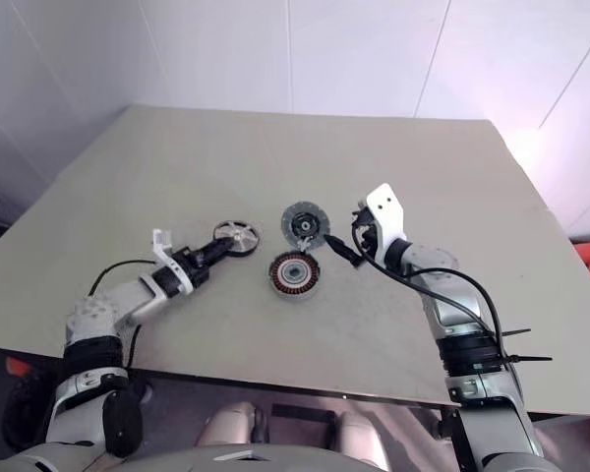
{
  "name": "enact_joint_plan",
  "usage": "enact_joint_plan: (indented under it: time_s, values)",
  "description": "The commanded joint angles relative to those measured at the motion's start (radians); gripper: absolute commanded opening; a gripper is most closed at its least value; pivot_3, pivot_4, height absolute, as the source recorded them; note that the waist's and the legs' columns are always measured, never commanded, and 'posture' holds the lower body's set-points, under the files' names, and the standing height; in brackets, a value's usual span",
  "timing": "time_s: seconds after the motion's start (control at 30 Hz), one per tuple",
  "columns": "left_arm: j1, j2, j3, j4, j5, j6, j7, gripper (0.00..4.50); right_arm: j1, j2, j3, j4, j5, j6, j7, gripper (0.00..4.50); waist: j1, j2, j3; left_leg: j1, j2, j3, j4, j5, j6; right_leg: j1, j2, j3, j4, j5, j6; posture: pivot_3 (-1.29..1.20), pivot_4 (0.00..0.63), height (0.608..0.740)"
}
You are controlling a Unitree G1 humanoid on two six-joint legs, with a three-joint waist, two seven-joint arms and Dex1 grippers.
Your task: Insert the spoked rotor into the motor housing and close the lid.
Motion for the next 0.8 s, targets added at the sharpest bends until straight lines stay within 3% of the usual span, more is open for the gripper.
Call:
enact_joint_plan:
  time_s: [0.03, 0.23, 0.57, 0.8]
  values:
    - [-0.029, 0.025, 0.052, -0.025, -0.142, 0.089, 0.009, 0.40, -0.024, -0.007, -0.022, -0.018, 0.005, -0.018, 0.000, 4.50, 0.000, 0.000, 0.000, 0.000, 0.000, 0.000, 0.000, 0.000, 0.000, 0.000, 0.000, 0.000, 0.000, 0.000, 0.000, 0.00, 0.000, 0.740]
    - [-0.074, 0.025, 0.029, -0.025, -0.222, 0.155, 0.051, 0.40, -0.025, -0.007, -0.020, -0.016, 0.005, -0.018, 0.002, 4.50, 0.003, 0.000, 0.000, 0.000, 0.000, 0.000, 0.001, 0.000, 0.000, 0.001, 0.000, 0.000, 0.000, 0.000, 0.000, 0.00, 0.000, 0.740]
    - [-0.187, -0.030, -0.157, 0.068, -0.128, 0.202, -0.026, 0.40, -0.012, -0.007, -0.024, -0.032, 0.004, -0.017, -0.007, 4.50, -0.002, 0.000, 0.000, 0.000, 0.000, 0.000, 0.000, 0.000, 0.001, 0.000, 0.000, 0.000, 0.000, 0.000, 0.000, 0.00, 0.000, 0.740]
    - [-0.181, -0.025, -0.195, 0.096, -0.104, 0.259, -0.066, 0.40, 0.018, -0.018, -0.043, -0.063, 0.009, -0.006, -0.023, 4.50, 0.001, 0.000, 0.000, -0.001, 0.000, 0.000, 0.000, 0.000, 0.001, 0.000, 0.000, 0.000, 0.000, 0.000, 0.000, 0.00, 0.000, 0.740]
